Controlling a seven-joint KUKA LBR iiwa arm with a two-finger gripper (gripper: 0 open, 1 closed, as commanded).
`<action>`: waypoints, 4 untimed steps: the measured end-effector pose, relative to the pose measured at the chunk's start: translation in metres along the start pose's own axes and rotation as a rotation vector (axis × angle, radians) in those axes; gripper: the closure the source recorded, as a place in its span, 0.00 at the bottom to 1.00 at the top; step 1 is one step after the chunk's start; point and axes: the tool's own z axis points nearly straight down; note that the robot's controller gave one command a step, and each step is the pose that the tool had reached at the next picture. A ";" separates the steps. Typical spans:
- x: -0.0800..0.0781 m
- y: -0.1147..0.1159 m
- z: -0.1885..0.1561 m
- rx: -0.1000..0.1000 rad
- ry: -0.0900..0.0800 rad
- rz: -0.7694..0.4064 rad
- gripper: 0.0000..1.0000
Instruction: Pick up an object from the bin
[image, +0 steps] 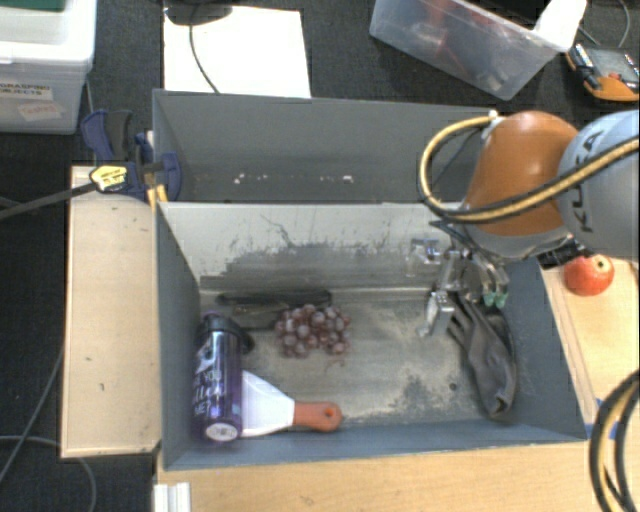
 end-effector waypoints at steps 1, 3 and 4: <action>-0.002 0.000 -0.004 0.001 -0.008 -0.002 0.00; 0.007 0.227 0.016 0.000 -0.013 -0.209 0.00; 0.020 0.162 0.052 0.000 -0.003 -0.429 0.00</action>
Offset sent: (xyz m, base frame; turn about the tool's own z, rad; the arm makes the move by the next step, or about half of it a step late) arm -0.0230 0.0866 -0.0827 -0.4542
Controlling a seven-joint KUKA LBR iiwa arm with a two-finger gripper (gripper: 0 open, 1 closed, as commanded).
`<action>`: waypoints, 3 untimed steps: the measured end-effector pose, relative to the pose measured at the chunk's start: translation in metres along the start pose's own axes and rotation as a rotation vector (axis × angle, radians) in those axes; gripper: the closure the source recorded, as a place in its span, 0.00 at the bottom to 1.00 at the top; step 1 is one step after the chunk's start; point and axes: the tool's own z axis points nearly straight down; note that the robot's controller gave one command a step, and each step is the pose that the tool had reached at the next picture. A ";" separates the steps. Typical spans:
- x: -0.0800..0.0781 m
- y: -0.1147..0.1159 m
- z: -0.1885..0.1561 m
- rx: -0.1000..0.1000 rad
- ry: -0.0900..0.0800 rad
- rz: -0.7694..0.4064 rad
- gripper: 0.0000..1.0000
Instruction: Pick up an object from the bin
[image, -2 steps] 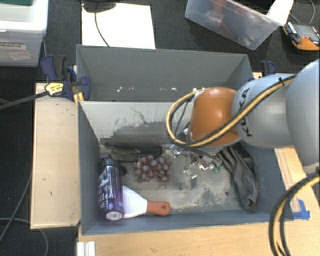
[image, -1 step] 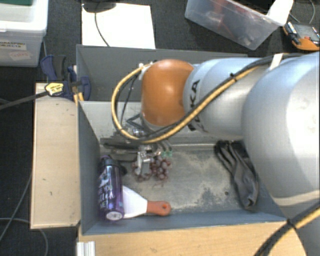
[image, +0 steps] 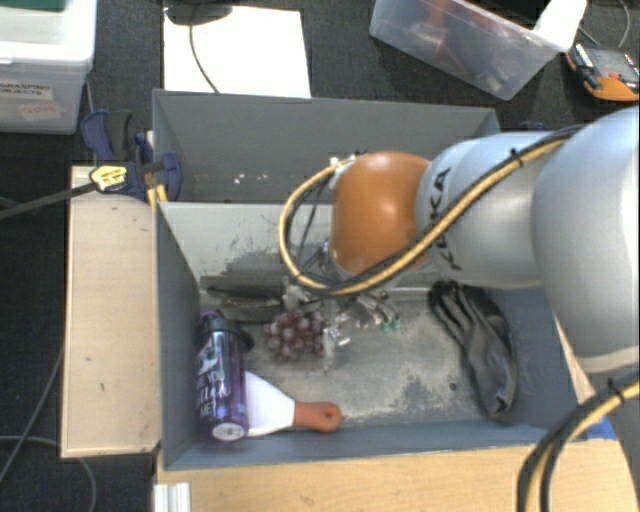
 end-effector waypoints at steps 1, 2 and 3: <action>-0.050 0.068 0.028 0.002 -0.021 -0.547 0.00; -0.002 -0.006 0.021 0.008 -0.027 -0.191 1.00; -0.002 -0.006 0.021 0.008 -0.027 -0.191 1.00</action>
Offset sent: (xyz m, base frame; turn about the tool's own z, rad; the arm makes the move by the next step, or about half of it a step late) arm -0.0033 -0.0054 -0.0304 -0.1949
